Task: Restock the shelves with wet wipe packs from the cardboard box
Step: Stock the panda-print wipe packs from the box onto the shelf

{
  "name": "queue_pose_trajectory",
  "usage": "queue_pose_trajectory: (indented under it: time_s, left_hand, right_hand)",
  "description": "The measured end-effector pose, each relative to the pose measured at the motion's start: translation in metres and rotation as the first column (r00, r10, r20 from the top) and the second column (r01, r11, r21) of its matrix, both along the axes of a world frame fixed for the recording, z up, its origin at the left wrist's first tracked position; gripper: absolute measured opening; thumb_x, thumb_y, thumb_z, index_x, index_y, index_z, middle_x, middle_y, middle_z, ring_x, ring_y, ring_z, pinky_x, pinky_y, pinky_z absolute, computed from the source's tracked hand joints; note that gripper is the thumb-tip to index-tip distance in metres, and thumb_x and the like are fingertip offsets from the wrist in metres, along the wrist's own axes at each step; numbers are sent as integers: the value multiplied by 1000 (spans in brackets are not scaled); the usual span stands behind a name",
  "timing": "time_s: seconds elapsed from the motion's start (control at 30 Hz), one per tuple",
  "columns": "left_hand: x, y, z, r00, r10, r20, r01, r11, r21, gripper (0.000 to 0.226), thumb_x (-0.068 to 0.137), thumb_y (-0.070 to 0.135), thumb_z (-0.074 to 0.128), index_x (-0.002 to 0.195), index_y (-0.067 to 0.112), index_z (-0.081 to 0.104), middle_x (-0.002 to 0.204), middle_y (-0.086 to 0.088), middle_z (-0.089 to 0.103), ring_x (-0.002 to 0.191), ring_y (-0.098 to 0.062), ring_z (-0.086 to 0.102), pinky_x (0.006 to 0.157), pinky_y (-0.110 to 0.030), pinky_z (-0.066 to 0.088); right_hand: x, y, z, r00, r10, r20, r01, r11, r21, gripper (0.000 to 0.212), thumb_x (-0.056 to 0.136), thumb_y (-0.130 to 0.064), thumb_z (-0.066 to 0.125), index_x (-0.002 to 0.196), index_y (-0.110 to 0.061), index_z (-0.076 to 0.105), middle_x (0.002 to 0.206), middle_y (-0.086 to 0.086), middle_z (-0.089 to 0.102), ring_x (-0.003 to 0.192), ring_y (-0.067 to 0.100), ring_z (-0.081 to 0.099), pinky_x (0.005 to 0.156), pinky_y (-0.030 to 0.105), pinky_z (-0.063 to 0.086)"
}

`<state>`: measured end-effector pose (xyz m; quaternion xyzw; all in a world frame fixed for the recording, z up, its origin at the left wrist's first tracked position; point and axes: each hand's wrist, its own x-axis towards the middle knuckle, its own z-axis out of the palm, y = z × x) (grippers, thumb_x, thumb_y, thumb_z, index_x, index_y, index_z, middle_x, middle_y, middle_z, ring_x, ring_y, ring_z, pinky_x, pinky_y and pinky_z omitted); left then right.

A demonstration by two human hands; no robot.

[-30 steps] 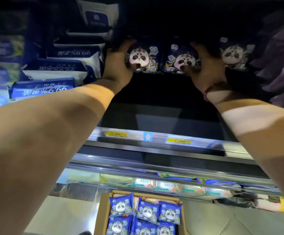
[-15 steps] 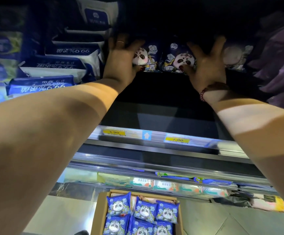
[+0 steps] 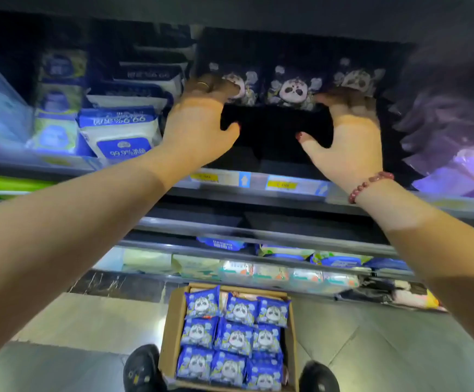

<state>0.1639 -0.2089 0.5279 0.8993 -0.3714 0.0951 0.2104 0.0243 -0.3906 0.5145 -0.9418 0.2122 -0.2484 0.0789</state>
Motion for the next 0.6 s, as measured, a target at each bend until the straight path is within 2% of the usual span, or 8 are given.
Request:
queue_pose_trajectory:
  time_s: [0.07, 0.13, 0.23, 0.3, 0.4, 0.6]
  left_hand:
    - [-34, 30, 5, 996, -49, 71, 51, 998, -22, 45, 88, 33, 61, 128, 14, 52, 125, -13, 52, 121, -32, 43, 93, -41, 44]
    - [-61, 59, -3, 990, -102, 99, 111, 990, -88, 46, 87, 30, 63, 128, 13, 53, 130, -10, 52, 124, -28, 43, 98, -38, 41]
    - [-94, 97, -36, 994, -88, 62, 95, 990, -108, 46, 83, 31, 63, 125, 12, 57, 129, -10, 55, 121, -28, 45, 98, -36, 39]
    - [-114, 116, -63, 995, -96, 35, 98, 993, -68, 48, 82, 35, 61, 124, 11, 58, 127, -12, 56, 119, -29, 47, 97, -38, 41]
    - [-136, 138, -112, 992, -110, -63, 111, 994, 22, 52, 80, 40, 58, 123, 10, 59, 124, -14, 57, 115, -34, 50, 93, -41, 45]
    - [-156, 173, -239, 929, 19, -369, 89, 958, 273, 64, 75, 50, 46, 124, 11, 59, 122, -15, 59, 113, -37, 53, 92, -46, 49]
  right_hand:
    - [-36, 26, -2, 992, 110, 58, -110, 994, -10, 53, 83, -38, 62, 129, -13, 52, 126, 16, 53, 116, 38, 47, 95, 42, 38]
    - [-69, 47, -14, 979, 189, 77, -191, 981, 20, 49, 82, -33, 62, 127, -14, 53, 127, 9, 53, 118, 32, 48, 96, 38, 37]
    - [-110, 75, -46, 979, 201, 36, -203, 976, 73, 49, 82, -33, 63, 126, -13, 54, 127, 8, 55, 117, 31, 49, 97, 35, 35]
    - [-130, 91, -73, 978, 206, 10, -206, 969, 136, 49, 82, -33, 62, 125, -12, 55, 126, 10, 56, 116, 31, 50, 96, 34, 35]
    - [-152, 110, -117, 976, 208, -58, -186, 948, 259, 49, 80, -30, 64, 124, -12, 55, 124, 10, 55, 114, 32, 50, 96, 37, 37]
    - [-180, 139, -225, 952, 151, -266, -5, 877, 480, 50, 78, -22, 72, 124, -11, 56, 120, 10, 53, 114, 28, 45, 99, 41, 41]
